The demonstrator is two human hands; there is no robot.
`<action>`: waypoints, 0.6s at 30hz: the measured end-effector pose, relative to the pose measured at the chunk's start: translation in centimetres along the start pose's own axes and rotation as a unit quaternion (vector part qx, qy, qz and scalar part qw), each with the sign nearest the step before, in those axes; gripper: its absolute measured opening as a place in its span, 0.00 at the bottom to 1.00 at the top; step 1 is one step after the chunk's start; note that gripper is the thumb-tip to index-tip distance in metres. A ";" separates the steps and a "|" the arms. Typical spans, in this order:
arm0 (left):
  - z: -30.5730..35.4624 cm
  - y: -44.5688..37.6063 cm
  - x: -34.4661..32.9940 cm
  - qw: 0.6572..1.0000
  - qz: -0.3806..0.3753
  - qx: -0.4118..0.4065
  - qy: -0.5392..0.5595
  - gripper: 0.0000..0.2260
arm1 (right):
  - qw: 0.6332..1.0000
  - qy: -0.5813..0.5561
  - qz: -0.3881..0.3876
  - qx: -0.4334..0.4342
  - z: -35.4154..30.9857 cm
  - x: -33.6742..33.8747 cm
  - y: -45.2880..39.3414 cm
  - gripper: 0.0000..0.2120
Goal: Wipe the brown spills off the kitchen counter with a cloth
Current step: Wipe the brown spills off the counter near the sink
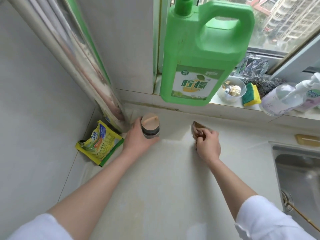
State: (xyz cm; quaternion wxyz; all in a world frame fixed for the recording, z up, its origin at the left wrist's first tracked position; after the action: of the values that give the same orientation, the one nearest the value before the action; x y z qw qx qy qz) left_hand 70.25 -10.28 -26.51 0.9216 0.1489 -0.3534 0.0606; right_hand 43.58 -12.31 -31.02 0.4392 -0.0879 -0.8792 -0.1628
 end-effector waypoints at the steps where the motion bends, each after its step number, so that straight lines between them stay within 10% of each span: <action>1: -0.1 -0.3 -0.6 1.000 0.011 0.002 0.006 0.38 | 0.997 0.004 -0.029 0.065 -1.1 -0.6 0.5 0.19; 4: 0.4 -0.6 -1.1 0.999 0.050 -0.003 0.014 0.34 | 0.927 0.050 -0.193 0.317 -2.8 -2.6 3.0 0.20; 9: -1.5 2.1 -0.2 0.997 0.058 -0.046 0.000 0.30 | 0.986 0.041 -0.048 0.157 -3.3 -4.6 -0.4 0.20; 14: -3.7 4.6 2.1 0.994 0.087 -0.060 -0.017 0.32 | 0.886 0.064 -0.245 0.389 -8.0 -7.8 2.8 0.18; 18: -5.0 6.3 3.5 0.995 0.078 -0.054 -0.023 0.33 | 0.938 0.046 -0.136 0.316 -8.8 -8.2 -1.6 0.18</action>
State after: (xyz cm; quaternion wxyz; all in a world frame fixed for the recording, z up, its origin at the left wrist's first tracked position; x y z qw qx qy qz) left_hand 74.64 -2.72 -26.26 0.9124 0.0727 -0.3877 0.1097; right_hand 54.62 -17.09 -32.97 0.4581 0.1833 -0.8676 0.0609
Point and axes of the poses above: each hand's wrist, its own y-axis away from the middle knuckle, its own x-axis out of the back of the hand, z = x × y, the point moved 2 cm from there along -y, towards the middle knuckle, and after that the axes turned 3 degrees about -x, right-handed, at the moved point
